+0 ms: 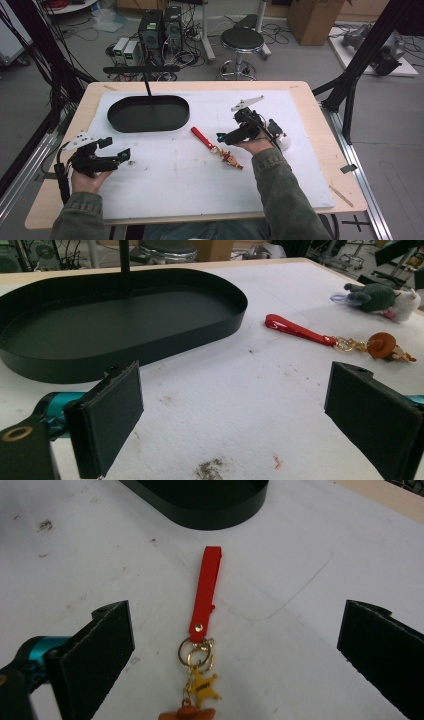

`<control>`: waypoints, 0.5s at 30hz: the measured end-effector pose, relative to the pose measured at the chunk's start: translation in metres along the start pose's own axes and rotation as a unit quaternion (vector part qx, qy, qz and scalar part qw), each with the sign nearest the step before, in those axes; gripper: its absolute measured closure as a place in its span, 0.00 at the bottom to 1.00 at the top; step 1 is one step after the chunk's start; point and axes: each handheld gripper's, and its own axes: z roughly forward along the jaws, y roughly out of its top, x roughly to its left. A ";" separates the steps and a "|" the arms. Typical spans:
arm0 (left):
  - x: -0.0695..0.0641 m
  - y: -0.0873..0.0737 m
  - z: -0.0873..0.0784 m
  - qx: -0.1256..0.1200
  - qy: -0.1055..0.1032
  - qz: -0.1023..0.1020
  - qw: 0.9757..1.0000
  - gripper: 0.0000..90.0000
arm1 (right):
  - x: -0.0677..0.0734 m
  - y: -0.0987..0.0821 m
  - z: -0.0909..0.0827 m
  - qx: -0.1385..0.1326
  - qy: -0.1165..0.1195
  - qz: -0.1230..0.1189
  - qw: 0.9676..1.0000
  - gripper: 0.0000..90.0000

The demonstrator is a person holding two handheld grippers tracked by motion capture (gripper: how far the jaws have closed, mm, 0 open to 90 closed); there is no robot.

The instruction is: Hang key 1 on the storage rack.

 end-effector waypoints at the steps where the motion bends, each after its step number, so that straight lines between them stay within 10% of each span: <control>1: 0.000 0.000 0.000 0.000 0.000 0.000 1.000 0.10 | 0.001 0.004 0.002 0.003 0.000 -0.002 1.000 0.01; 15: 0.000 0.000 -0.001 0.002 -0.003 -0.001 1.000 0.10 | -0.003 0.042 0.043 0.038 0.001 -0.007 0.999 0.01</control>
